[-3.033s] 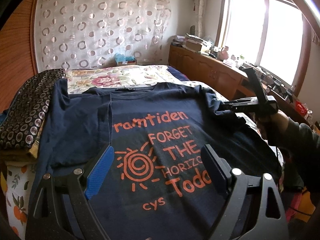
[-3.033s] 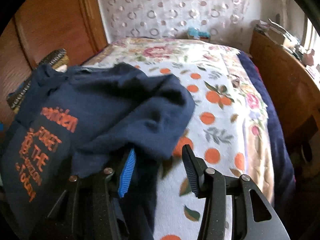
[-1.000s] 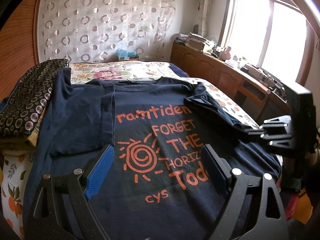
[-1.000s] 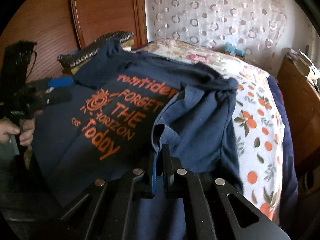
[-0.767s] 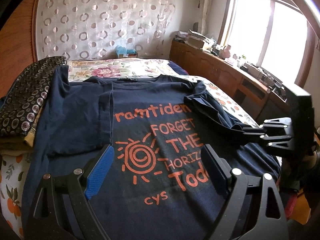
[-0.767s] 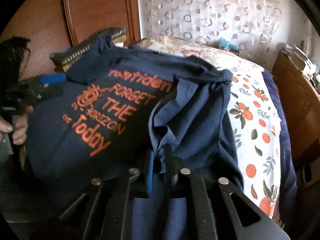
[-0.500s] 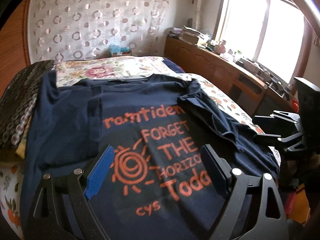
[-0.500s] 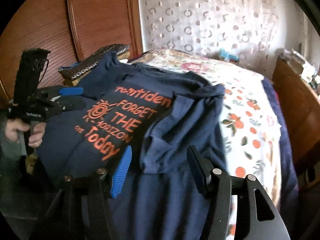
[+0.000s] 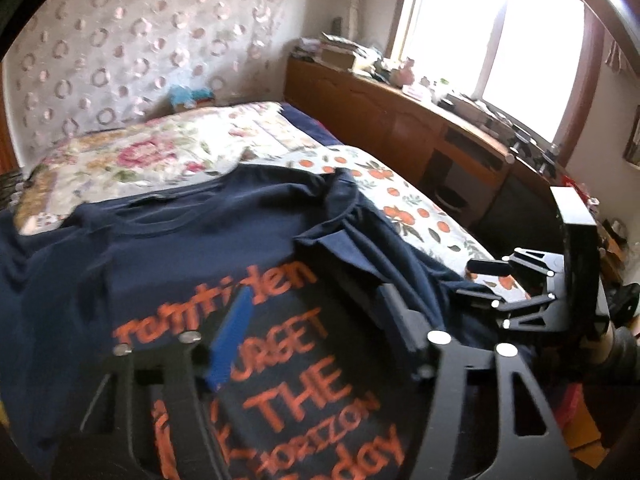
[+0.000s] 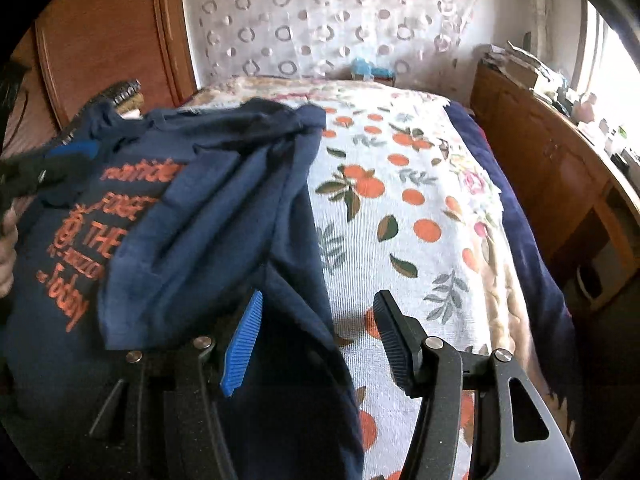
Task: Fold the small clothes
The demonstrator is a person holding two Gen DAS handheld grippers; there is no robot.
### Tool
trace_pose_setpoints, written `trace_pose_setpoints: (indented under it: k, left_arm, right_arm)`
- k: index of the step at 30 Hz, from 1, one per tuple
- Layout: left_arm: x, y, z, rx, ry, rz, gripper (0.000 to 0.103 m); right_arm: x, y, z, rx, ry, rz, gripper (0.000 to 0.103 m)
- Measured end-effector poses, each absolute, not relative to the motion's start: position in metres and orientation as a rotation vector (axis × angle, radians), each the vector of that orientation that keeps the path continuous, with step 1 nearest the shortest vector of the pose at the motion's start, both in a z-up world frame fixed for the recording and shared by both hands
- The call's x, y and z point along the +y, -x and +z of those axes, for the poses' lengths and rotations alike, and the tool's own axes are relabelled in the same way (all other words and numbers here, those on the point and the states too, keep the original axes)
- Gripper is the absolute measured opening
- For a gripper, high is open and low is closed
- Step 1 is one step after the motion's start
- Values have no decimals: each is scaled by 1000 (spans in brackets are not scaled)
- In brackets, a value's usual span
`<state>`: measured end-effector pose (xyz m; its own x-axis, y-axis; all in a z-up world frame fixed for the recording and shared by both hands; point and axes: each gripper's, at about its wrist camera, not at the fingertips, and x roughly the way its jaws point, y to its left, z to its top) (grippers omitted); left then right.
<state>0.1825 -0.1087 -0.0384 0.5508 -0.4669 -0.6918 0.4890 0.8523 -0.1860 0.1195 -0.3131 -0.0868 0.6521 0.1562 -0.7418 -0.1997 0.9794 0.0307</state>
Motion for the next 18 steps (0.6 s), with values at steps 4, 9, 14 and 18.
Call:
trace_pose_setpoints:
  k: [4,9,14,18]
  left_arm:
    - [-133,-200,-46,855,-42,-604,49]
    - [-160,-222,-58,898,-54,-592,46]
    - [-171,-234,-70,934,-72,-539,45]
    - [-172,-236,-78,950,-82,-534,32]
  right_arm:
    - [-319,-121,-89,833,34,215,59]
    - [-313,-120,-86,826,43,207,59]
    - [-310,-121,-90,822,40,206,59]
    - [-309,-121,-90,821,42,208,59]
